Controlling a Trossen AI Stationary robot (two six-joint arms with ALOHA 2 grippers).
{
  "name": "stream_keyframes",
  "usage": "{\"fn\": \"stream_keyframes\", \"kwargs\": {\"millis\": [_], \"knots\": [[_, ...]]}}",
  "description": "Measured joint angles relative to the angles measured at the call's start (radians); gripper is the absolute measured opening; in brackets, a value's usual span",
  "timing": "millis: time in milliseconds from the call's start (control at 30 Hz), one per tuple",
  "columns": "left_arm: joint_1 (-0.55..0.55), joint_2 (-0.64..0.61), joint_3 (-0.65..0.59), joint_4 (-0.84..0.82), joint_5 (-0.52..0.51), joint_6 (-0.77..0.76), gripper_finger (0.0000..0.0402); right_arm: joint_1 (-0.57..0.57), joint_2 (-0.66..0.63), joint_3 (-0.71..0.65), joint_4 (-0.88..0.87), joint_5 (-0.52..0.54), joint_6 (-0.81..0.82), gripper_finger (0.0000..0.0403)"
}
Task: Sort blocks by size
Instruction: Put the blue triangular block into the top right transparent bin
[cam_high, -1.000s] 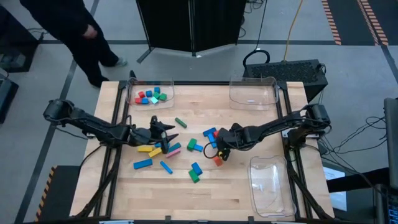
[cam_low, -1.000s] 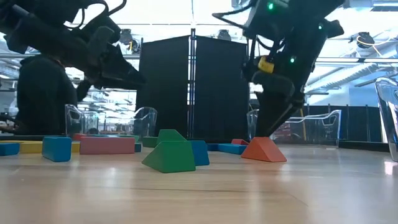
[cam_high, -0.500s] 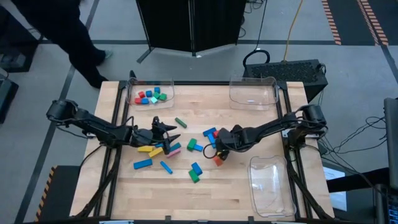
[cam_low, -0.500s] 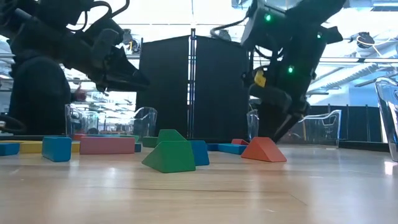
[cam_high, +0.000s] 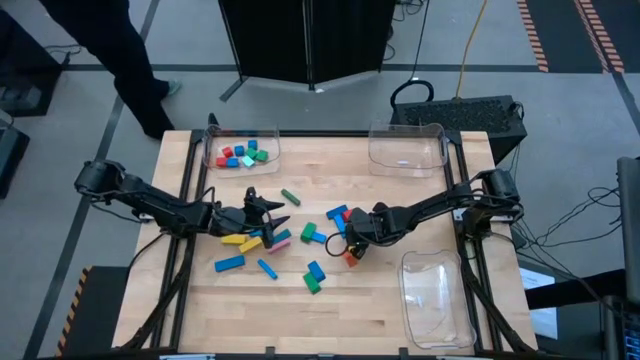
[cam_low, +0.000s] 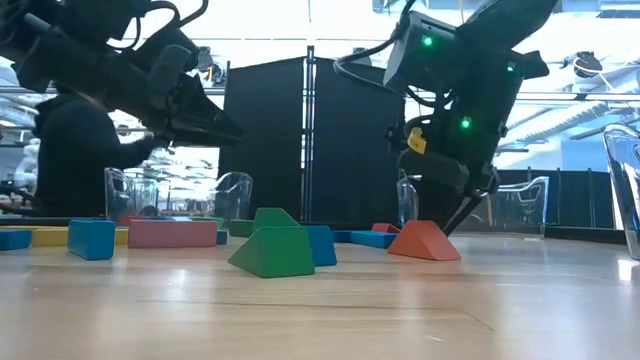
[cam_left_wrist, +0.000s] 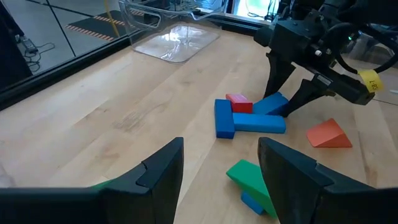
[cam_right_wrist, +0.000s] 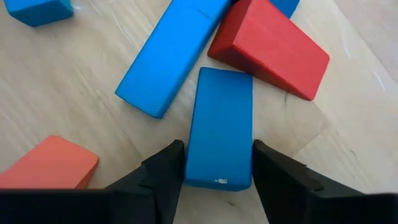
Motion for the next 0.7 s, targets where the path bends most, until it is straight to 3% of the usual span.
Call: {"fn": "stream_keyframes", "kwargs": {"millis": [233,700], "knots": [[0.000,0.000,0.000,0.000,0.000,0.000,0.0208,0.000,0.001,0.000,-0.002,-0.003,-0.011,0.0147],[0.000,0.000,0.000,-0.001,0.000,-0.001,0.0208,0.001,0.002,0.000,-0.003,-0.002,-0.041,0.0142]]}}
